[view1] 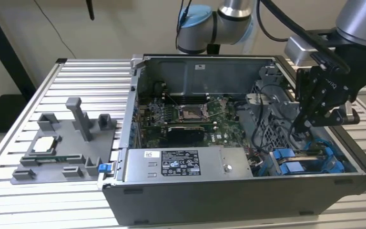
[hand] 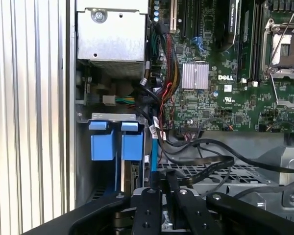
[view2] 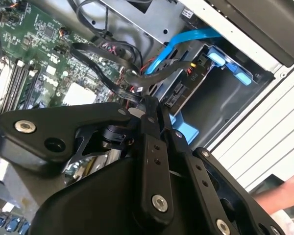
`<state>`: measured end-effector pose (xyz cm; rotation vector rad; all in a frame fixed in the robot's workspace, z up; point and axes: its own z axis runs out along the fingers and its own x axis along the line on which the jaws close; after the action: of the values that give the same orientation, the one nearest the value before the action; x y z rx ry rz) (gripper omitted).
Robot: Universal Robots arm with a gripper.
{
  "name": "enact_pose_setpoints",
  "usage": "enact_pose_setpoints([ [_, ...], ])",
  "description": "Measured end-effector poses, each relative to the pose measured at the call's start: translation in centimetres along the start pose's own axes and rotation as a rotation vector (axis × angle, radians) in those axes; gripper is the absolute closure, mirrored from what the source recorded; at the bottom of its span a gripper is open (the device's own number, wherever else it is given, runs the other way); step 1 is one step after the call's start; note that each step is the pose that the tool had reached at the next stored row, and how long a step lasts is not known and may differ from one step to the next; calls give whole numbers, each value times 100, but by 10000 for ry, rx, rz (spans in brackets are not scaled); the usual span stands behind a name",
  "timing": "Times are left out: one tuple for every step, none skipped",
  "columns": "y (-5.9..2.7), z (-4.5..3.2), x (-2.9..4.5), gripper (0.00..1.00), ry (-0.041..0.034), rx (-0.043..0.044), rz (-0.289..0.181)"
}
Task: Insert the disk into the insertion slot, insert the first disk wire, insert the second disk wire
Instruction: 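Insert the second disk wire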
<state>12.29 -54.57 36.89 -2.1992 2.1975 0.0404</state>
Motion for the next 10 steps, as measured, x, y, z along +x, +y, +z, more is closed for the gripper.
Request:
enact_pose_setpoints([
  [0, 8, 0, 100, 0, 0, 0],
  [0, 27, 1, 100, -1, 0, 1],
  [0, 36, 2, 100, 0, 0, 0],
  [0, 45, 2, 100, 0, 0, 1],
  [0, 55, 3, 100, 0, 0, 0],
  [0, 65, 3, 100, 1, 0, 0],
  [0, 74, 3, 100, 1, 0, 0],
  [0, 80, 4, 100, 1, 0, 0],
  [0, 85, 10, 100, 3, 0, 2],
  [0, 89, 17, 100, 3, 0, 2],
])
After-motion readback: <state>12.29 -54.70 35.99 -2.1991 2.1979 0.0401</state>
